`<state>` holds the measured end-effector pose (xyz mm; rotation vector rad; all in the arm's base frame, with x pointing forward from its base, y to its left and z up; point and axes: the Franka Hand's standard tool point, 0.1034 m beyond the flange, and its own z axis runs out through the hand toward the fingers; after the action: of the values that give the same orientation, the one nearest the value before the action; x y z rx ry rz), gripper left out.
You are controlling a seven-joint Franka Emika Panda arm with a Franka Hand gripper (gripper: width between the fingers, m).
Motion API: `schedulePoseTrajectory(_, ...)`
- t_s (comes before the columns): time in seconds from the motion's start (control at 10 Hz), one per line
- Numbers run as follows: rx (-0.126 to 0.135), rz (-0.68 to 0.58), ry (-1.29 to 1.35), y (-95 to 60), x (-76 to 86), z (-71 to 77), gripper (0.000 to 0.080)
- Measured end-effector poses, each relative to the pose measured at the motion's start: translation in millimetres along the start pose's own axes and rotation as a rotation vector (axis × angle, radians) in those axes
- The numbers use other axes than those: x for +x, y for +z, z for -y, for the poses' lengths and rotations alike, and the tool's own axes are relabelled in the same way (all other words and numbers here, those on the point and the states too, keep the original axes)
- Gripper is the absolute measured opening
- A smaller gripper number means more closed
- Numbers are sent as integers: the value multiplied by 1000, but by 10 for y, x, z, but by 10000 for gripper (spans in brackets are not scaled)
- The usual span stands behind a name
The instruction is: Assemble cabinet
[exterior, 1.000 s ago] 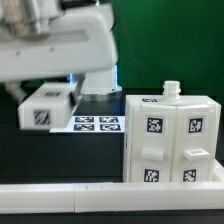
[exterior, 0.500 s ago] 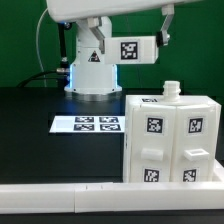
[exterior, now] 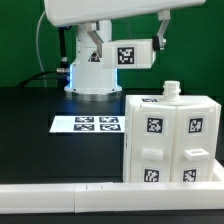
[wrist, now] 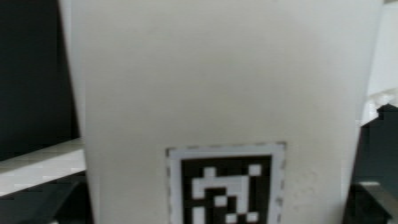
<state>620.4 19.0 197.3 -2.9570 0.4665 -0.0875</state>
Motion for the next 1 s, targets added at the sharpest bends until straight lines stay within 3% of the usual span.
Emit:
schedulePoseTrajectory(0.1,-2,1,11,38,-70,190,565)
schedulePoseTrajectory(0.3,-1,5,-1,139,-140,358,565)
schedulePoseTrajectory(0.6,-9,26,-7,283,-193,381,565)
schedulePoseTrajectory(1.0,-3,1,-12,329,-18,411,565)
